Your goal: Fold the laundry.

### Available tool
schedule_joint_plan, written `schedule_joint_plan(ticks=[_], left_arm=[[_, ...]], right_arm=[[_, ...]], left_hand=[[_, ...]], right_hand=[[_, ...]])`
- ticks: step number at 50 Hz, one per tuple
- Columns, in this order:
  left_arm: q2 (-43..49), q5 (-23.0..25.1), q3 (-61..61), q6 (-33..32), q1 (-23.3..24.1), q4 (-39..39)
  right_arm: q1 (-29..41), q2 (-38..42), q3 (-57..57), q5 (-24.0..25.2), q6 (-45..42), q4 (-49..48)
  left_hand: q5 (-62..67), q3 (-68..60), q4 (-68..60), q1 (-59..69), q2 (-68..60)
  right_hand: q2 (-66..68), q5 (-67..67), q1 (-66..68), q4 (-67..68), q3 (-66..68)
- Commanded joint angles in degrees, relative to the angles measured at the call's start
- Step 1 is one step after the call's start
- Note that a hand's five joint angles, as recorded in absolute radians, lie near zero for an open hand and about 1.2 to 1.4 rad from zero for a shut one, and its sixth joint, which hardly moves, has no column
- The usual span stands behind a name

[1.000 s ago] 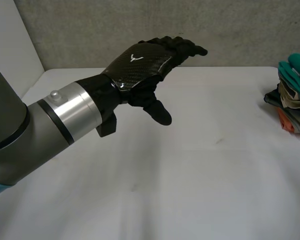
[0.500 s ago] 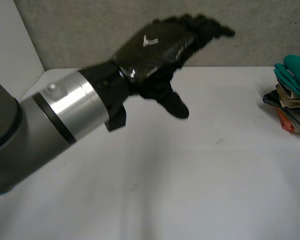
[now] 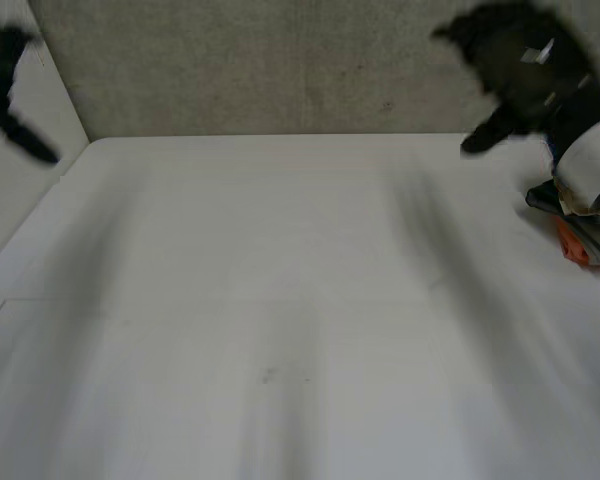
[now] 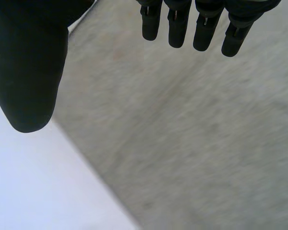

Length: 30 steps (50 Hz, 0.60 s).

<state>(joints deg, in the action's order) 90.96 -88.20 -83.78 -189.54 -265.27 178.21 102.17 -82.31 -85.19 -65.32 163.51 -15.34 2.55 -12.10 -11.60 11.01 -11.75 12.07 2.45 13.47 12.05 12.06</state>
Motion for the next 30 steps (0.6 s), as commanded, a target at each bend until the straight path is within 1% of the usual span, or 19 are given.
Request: schedule_joint_plan(ticks=[1,5,8,14,18,19,22,23,25,26,29,30], left_arm=[[7.28,1.02,-10.34,-14.59,-12.71,1.35],[11.68,1.19,-13.42,-21.63,-15.62,1.53],[13.18,1.28,-14.39,-24.28,-16.16,1.88],[14.25,2.33,-13.61,-24.12,-16.07,4.42],[15.39,4.17,-12.11,-21.93,-14.76,10.57],[16.09,4.70,-11.41,-20.44,-13.53,13.45],[16.79,4.80,-10.27,-18.06,-11.94,16.90],[17.23,4.80,-9.39,-15.97,-11.42,18.30],[17.32,5.06,-9.39,-14.72,-11.06,18.58],[17.32,5.15,-9.56,-13.06,-10.63,18.84],[17.15,5.15,-9.65,-10.77,-10.01,18.84],[16.89,5.15,-9.74,-9.45,-9.14,18.76]], right_arm=[[0.84,0.66,-5.95,-0.33,-0.30,0.66],[0.23,0.74,-6.66,-0.33,-0.74,0.58],[0.23,1.01,-6.66,-0.24,-0.65,0.75],[0.23,1.88,-6.75,-0.77,-0.74,0.49],[0.05,2.41,-6.75,-1.21,-0.47,0.14],[-0.04,2.50,-6.75,-1.47,-0.47,0.14],[-0.21,3.20,-6.66,-3.49,-0.56,0.22],[-0.21,3.29,-6.66,-4.02,-0.56,0.22],[-0.30,3.47,-6.57,-5.43,-0.48,0.14],[-0.30,3.38,-6.49,-5.69,-0.47,0.22],[-0.39,3.38,-6.22,-6.05,-0.65,0.22],[-0.39,3.29,-6.13,-6.05,-0.65,0.22]], left_hand=[[-2.55,2.10,1.60,-1.01,1.75],[-2.55,2.10,1.60,-1.01,1.75],[-2.55,2.10,1.60,-1.01,1.75],[-2.55,2.10,1.60,-1.01,1.75],[-2.55,2.10,1.60,-1.01,1.75],[-2.55,2.10,1.60,-1.01,1.75],[-2.55,2.10,1.60,-1.01,1.75],[-2.55,2.10,1.60,-1.01,1.75],[-2.55,2.10,1.60,-1.01,1.75],[-2.55,2.10,1.60,-1.01,1.75],[-2.55,2.10,1.60,-1.01,1.75],[-2.55,2.10,1.60,-1.01,1.75]], right_hand=[[-2.07,-2.45,-3.47,-2.05,-2.06],[-2.07,-2.45,-3.47,-2.05,-2.06],[-2.07,-2.45,-3.47,-2.05,-2.06],[-2.07,-2.45,-3.47,-2.05,-2.06],[-2.07,-2.45,-3.47,-2.05,-2.06],[-2.07,-2.45,-3.47,-2.05,-2.06],[-2.07,-2.45,-3.47,-2.05,-2.06],[-2.07,-2.45,-3.47,-2.05,-2.06],[-2.07,-2.45,-3.47,-2.05,-2.06],[-2.07,-2.45,-3.47,-2.05,-2.06],[-2.07,-2.45,-3.47,-2.05,-2.06],[-2.07,-2.45,-3.47,-2.05,-2.06]])
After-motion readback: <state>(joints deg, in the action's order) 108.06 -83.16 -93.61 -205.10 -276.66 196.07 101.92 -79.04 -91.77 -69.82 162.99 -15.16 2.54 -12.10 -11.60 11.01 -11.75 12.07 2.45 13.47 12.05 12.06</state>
